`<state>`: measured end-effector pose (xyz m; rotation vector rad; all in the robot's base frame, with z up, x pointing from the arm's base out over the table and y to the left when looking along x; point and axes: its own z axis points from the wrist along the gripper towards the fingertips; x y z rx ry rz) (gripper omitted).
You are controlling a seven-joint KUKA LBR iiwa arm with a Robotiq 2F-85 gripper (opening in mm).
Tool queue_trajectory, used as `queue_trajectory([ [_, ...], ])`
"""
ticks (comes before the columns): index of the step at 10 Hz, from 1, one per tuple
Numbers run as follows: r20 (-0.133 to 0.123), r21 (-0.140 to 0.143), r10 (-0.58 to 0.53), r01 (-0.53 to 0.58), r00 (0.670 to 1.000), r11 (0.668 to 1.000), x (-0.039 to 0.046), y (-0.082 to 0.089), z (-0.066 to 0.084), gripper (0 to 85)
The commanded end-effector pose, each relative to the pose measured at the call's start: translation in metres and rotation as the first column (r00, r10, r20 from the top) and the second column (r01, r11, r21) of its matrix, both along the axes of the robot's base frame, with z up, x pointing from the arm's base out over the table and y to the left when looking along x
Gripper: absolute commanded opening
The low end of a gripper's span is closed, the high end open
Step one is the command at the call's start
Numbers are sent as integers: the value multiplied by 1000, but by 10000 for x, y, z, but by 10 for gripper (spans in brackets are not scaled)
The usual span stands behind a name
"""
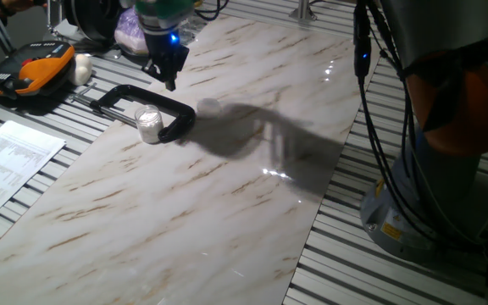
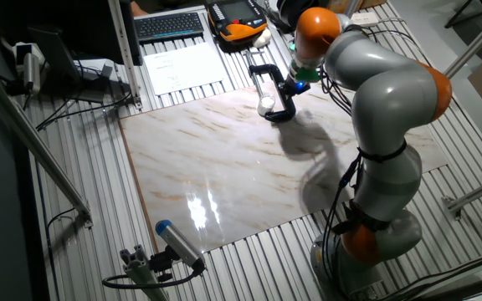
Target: Unscrew the lid from the jar
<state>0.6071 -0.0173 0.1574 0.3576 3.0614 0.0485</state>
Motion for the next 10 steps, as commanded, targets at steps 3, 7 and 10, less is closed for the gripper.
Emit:
queue_trajectory([
  [3, -42, 28, 8, -7, 999, 1000, 24, 128, 20, 0],
  [7, -34, 31, 42, -41, 999, 999, 68, 224, 76, 0],
  [10, -31, -11, 83, -83, 996, 996, 96, 350, 239, 0],
])
